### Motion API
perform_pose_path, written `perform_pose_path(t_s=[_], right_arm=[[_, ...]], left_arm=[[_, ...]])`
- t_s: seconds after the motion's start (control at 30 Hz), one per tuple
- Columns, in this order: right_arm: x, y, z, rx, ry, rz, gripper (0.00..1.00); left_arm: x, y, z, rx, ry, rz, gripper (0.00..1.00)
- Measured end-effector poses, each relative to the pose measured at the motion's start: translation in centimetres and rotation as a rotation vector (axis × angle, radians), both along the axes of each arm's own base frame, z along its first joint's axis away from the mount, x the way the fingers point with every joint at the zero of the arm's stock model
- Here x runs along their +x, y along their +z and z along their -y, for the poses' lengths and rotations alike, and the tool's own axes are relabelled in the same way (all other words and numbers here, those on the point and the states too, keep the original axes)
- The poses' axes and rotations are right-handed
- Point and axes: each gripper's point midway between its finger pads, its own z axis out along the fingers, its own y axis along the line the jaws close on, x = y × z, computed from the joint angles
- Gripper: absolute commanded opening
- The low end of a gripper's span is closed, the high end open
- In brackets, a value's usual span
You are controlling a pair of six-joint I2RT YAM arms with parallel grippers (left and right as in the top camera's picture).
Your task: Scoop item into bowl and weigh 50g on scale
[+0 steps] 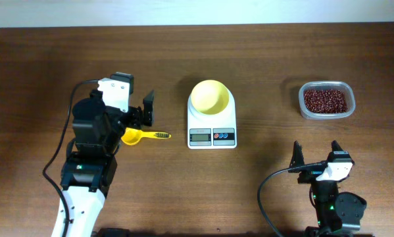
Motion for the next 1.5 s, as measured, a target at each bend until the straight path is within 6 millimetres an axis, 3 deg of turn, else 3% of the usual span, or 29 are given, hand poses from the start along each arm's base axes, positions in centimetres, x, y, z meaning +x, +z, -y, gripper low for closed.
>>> perform_pose_path(t_s=[0.13, 0.27, 0.43, 0.57, 0.73, 0.77, 0.83, 0.9, 0.93, 1.0, 1.17, 1.37, 1.5], right_arm=[[0.0, 0.0, 0.0, 0.0, 0.0, 0.0, 0.99], [0.0, 0.0, 0.0, 0.0, 0.0, 0.0, 0.99], [0.0, 0.0, 0.0, 0.0, 0.0, 0.0, 0.99], [0.0, 0.0, 0.0, 0.0, 0.0, 0.0, 0.99], [0.0, 0.0, 0.0, 0.0, 0.0, 0.0, 0.99], [0.0, 0.0, 0.0, 0.0, 0.0, 0.0, 0.99], [0.0, 0.0, 0.0, 0.001, 0.0, 0.0, 0.98], [0.0, 0.0, 0.0, 0.0, 0.0, 0.0, 0.99], [0.0, 0.0, 0.0, 0.0, 0.0, 0.0, 0.99], [0.0, 0.0, 0.0, 0.0, 0.0, 0.0, 0.99], [0.0, 0.0, 0.0, 0.0, 0.0, 0.0, 0.99], [0.0, 0.0, 0.0, 0.0, 0.0, 0.0, 0.99], [0.0, 0.0, 0.0, 0.0, 0.0, 0.0, 0.99]], left_arm=[[0.8, 2.3, 0.0, -0.022, 0.006, 0.094, 0.99], [0.9, 2.0, -1.3, -0.078, 0.111, 0.073, 0.99], [-0.8, -2.5, -2.8, -0.2, 0.273, -0.148, 0.99], [-3.4, -6.3, -3.4, -0.339, 0.42, -0.354, 0.99], [-6.0, -8.7, -5.7, -0.443, 0.685, -0.463, 0.99], [-7.1, -8.4, -6.4, -0.409, 0.742, -0.509, 0.99], [-5.0, -1.9, -7.6, -0.422, 0.791, -0.392, 0.99], [-5.0, -0.4, -8.2, -0.38, 0.841, -0.462, 0.99], [-4.0, 0.2, -8.3, -0.353, 0.862, -0.508, 0.99], [-3.5, -0.6, -8.2, -0.295, 0.89, -0.632, 0.99], [-3.5, -1.3, -7.0, -0.323, 0.848, -0.701, 0.99], [0.8, 0.8, -6.2, -0.425, 0.779, -0.547, 0.99], [1.5, 1.3, -6.2, -0.465, 0.786, -0.512, 0.97]])
